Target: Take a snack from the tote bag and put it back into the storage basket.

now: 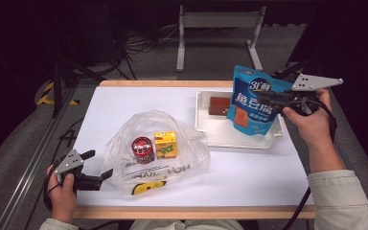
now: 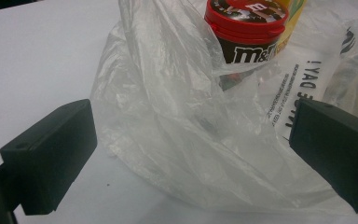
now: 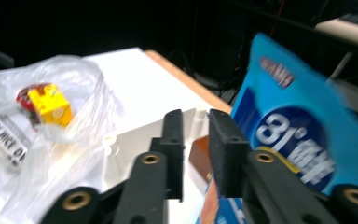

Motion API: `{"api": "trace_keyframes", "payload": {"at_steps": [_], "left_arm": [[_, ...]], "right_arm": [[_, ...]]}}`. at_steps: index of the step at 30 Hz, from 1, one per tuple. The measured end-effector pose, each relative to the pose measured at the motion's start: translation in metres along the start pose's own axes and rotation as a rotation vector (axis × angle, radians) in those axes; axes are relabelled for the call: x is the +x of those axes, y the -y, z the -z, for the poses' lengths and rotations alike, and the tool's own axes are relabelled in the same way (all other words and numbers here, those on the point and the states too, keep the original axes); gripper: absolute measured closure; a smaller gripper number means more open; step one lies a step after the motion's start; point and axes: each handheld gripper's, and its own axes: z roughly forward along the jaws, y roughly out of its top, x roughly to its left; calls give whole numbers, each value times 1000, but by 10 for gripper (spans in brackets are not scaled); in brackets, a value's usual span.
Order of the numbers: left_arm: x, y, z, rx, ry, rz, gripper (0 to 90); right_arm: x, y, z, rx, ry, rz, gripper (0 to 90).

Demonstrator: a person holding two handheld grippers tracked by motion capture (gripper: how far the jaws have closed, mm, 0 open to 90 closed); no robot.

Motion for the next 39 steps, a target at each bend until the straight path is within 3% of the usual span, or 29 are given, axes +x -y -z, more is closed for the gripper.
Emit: {"api": "trace_keyframes", "payload": {"at_steps": [4, 11, 27, 34, 39], "left_arm": [[0, 0, 0, 0, 0, -2, 14], [0, 0, 0, 0, 0, -2, 13], [0, 0, 0, 0, 0, -2, 13], [0, 0, 0, 1, -1, -2, 14], [0, 0, 0, 1, -1, -3, 13]], "right_arm": [[4, 11, -7, 49, -21, 4, 900], [7, 27, -17, 113, -29, -4, 900], [9, 52, -31, 206, -26, -15, 900], [8, 66, -40, 300, -3, -10, 897], [5, 74, -44, 337, 12, -17, 898]]}}
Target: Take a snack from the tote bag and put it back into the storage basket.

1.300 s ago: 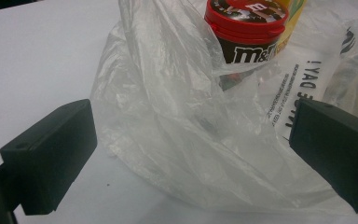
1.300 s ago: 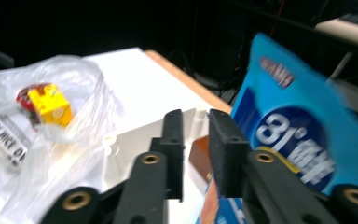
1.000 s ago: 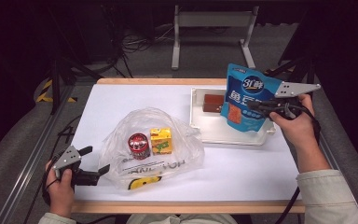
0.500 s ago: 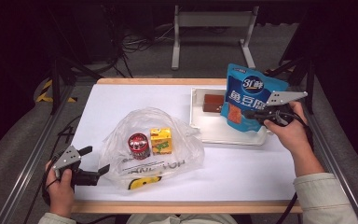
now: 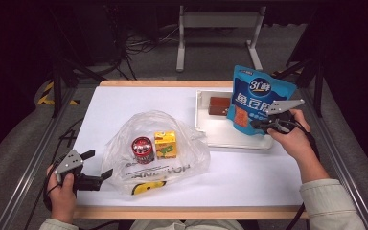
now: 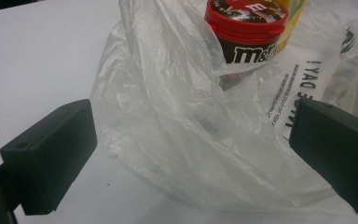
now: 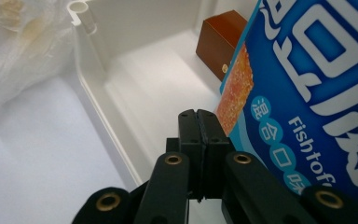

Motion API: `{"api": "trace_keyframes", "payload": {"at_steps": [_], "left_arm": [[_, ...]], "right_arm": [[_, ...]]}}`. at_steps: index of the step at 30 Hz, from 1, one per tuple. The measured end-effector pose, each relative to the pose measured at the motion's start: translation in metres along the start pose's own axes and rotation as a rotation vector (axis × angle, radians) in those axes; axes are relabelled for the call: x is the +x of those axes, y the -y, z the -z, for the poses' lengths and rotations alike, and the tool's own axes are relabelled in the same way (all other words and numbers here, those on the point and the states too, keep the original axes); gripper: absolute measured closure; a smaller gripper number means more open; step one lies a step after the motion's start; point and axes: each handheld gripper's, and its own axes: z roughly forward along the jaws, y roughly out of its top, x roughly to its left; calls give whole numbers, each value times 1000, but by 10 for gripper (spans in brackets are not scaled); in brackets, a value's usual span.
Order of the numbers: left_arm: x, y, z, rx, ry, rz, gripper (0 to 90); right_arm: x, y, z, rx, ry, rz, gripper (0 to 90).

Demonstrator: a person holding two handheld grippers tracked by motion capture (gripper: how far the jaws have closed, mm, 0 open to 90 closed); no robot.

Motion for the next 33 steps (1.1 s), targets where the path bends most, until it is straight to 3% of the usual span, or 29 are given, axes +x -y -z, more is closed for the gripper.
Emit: {"api": "trace_keyframes", "payload": {"at_steps": [12, 24, 33], "left_arm": [[0, 0, 0, -2, 1, 0, 14], [0, 0, 0, -2, 1, 0, 14], [0, 0, 0, -1, 1, -1, 13]], "right_arm": [[-6, 12, -12, 67, 44, -15, 889], [-14, 18, -16, 148, 170, -42, 900], [-17, 20, -17, 160, 207, -65, 900]]}}
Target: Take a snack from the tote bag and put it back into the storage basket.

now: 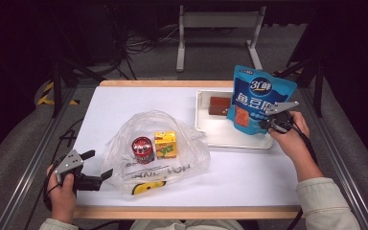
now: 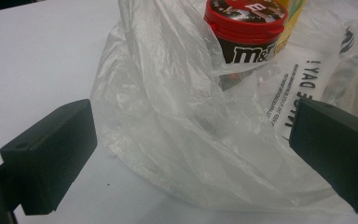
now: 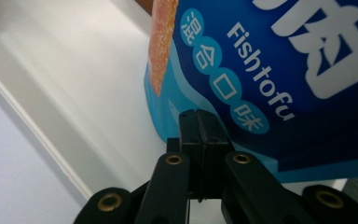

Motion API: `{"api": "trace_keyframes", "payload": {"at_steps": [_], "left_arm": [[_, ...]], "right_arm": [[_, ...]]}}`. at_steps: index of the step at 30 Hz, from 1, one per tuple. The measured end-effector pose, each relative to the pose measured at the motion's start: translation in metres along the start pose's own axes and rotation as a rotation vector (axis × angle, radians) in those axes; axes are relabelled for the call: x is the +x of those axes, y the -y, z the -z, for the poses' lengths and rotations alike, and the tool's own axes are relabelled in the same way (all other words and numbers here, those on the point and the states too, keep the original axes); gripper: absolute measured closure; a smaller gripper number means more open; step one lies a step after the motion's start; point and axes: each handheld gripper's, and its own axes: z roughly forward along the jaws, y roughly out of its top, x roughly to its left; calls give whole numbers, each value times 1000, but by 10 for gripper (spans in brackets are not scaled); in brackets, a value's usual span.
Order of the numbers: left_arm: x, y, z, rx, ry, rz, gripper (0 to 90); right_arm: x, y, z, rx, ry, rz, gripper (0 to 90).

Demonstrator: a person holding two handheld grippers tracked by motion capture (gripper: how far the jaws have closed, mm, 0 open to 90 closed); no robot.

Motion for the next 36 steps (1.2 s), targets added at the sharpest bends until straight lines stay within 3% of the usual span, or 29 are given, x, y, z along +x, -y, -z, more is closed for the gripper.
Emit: {"api": "trace_keyframes", "payload": {"at_steps": [25, 32, 36], "left_arm": [[0, 0, 0, 1, 0, 2, 14], [0, 0, 0, 1, 0, 2, 14], [0, 0, 0, 1, 0, 3, 14]], "right_arm": [[-17, 2, -5, 44, 98, -115, 900], [-17, 3, -5, 44, 93, -128, 900], [-13, 2, 1, 16, 64, -126, 891]]}}
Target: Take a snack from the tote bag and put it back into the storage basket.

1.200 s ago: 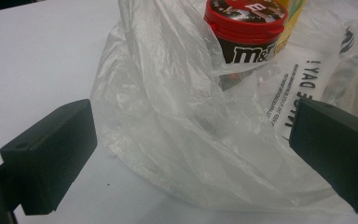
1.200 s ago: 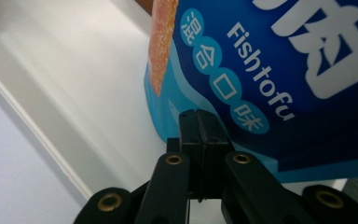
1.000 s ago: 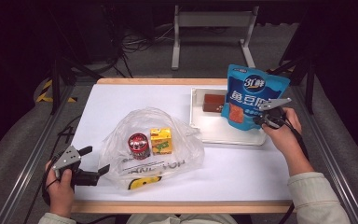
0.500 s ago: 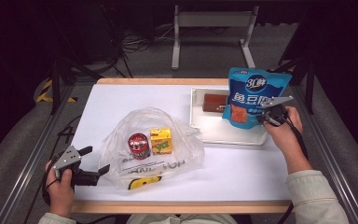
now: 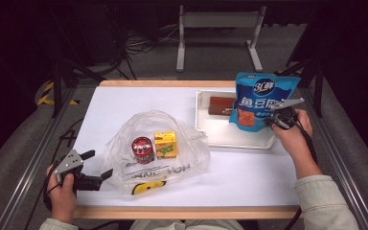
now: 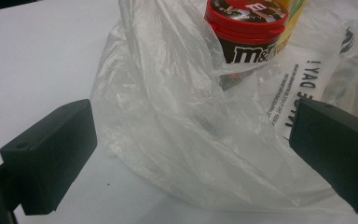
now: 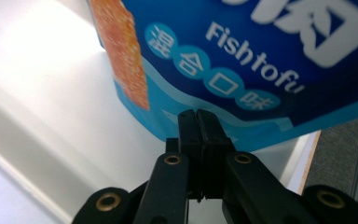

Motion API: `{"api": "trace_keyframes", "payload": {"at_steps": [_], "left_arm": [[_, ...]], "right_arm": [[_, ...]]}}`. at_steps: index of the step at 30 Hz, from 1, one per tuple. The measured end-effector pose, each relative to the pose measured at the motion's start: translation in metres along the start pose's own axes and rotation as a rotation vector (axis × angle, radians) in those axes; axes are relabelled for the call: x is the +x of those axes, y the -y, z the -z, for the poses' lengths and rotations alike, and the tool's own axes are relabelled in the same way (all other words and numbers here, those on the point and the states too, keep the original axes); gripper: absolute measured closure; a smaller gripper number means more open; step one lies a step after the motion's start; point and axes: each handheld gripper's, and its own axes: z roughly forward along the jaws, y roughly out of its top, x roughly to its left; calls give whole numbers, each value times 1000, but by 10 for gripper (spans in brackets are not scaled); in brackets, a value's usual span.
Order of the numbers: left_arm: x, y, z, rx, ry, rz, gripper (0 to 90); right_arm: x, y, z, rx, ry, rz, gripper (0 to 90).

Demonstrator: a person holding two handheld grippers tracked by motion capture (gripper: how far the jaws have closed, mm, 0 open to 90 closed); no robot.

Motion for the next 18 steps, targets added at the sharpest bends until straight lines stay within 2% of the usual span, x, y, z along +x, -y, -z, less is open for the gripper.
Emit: {"api": "trace_keyframes", "payload": {"at_steps": [10, 14, 16, 18], "left_arm": [[1, 0, 0, -3, -1, 6, 13], [0, 0, 0, -5, -1, 4, 13], [1, 0, 0, -5, -1, 7, 13], [1, 0, 0, -9, -2, 9, 13]], "right_arm": [[18, -14, 24, -106, -72, 17, 833], [24, -19, 30, -139, -96, 23, 774], [30, -25, 36, -174, -122, 18, 681], [34, -28, 40, -190, -130, 26, 635]]}}
